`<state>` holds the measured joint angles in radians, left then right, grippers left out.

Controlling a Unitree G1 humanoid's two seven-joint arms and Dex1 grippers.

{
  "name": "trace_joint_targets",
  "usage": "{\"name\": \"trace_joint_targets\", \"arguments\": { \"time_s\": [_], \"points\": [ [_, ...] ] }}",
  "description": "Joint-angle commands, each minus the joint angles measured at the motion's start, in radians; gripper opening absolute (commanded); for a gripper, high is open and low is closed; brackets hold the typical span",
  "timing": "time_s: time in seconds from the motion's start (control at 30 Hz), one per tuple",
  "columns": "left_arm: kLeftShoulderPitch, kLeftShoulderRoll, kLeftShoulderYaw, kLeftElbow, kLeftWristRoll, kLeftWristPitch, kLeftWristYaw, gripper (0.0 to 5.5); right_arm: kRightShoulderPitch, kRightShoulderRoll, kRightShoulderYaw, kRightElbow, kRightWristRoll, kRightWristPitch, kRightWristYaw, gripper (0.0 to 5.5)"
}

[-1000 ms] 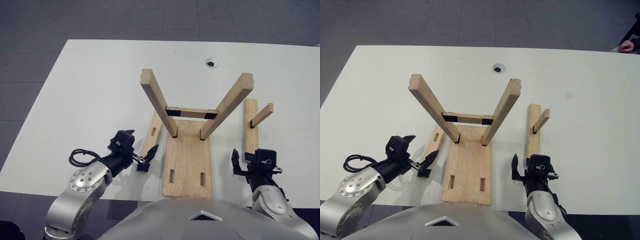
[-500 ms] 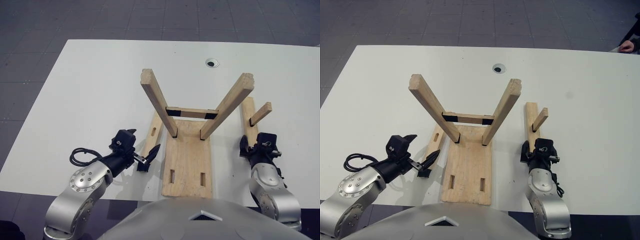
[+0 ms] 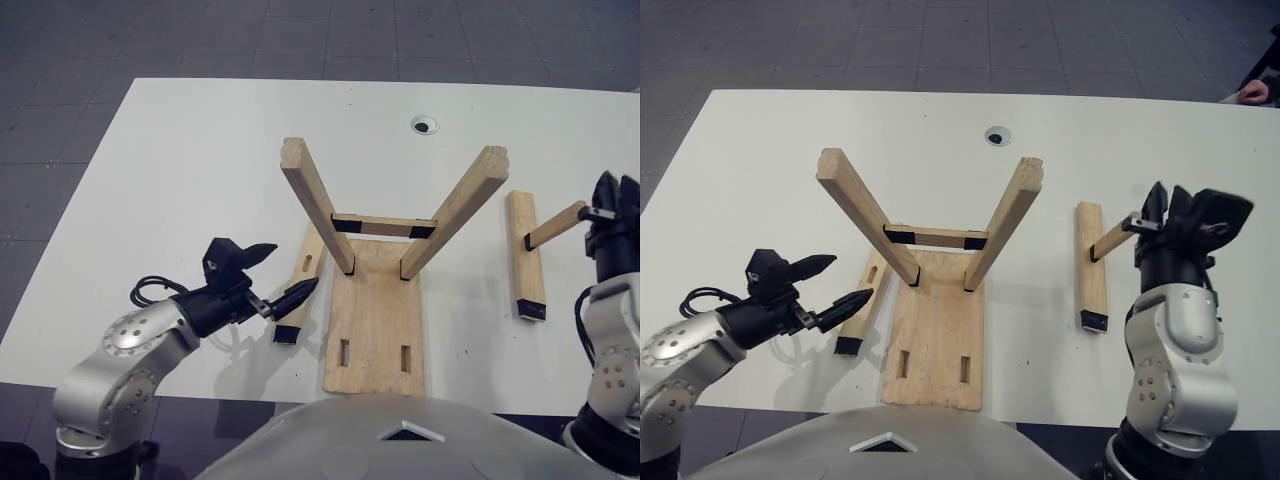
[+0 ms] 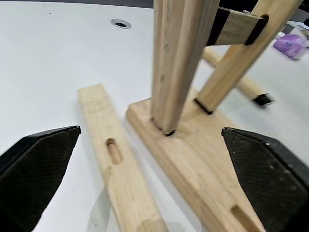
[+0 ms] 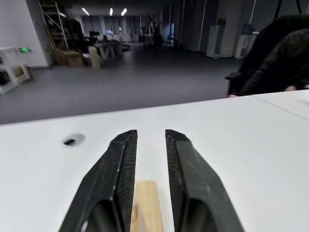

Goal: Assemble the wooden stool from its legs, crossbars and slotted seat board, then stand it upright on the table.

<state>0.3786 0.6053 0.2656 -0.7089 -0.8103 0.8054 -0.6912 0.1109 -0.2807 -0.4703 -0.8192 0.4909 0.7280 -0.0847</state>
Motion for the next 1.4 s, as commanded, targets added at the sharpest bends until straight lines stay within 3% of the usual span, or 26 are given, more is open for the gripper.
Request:
{"name": "trace_joint_targets", "arguments": {
  "time_s": [0.03, 0.13, 0.57, 0.77, 0.93, 1.13, 1.4],
  "points": [
    [-0.023, 0.043, 0.059, 0.038, -0.073, -0.006, -0.062, 5.50, -0.047, -0.086, -0.080, 0.009, 0.037, -0.002, 0.057, 0.33],
    [-0.016, 0.047, 0.055, 0.023, -0.076, -0.011, -0.047, 5.50, -0.040, -0.110, -0.069, 0.008, 0.020, 0.014, 0.061, 0.11],
    [-0.006, 0.049, 0.009, 0.011, -0.049, -0.030, 0.006, 5.50, 0.059, -0.109, -0.021, -0.192, 0.046, 0.173, 0.018, 2.32],
    [0.012, 0.042, -0.004, -0.011, -0.044, -0.036, 0.024, 5.50, 0.288, -0.205, 0.127, -0.228, 0.095, 0.040, -0.062, 3.44],
    [0.011, 0.045, 0.003, -0.032, -0.061, -0.032, 0.037, 5.50, 0.491, -0.122, 0.310, -0.199, -0.046, 0.033, -0.091, 4.39],
    [0.019, 0.050, 0.014, -0.053, -0.080, -0.029, 0.044, 5.50, 0.532, -0.063, 0.362, -0.067, -0.189, -0.050, -0.074, 5.47],
    [0.024, 0.050, 0.012, -0.064, -0.093, -0.025, 0.063, 5.50, 0.449, -0.011, 0.456, 0.061, -0.305, 0.007, -0.078, 5.49]
  ]
}}
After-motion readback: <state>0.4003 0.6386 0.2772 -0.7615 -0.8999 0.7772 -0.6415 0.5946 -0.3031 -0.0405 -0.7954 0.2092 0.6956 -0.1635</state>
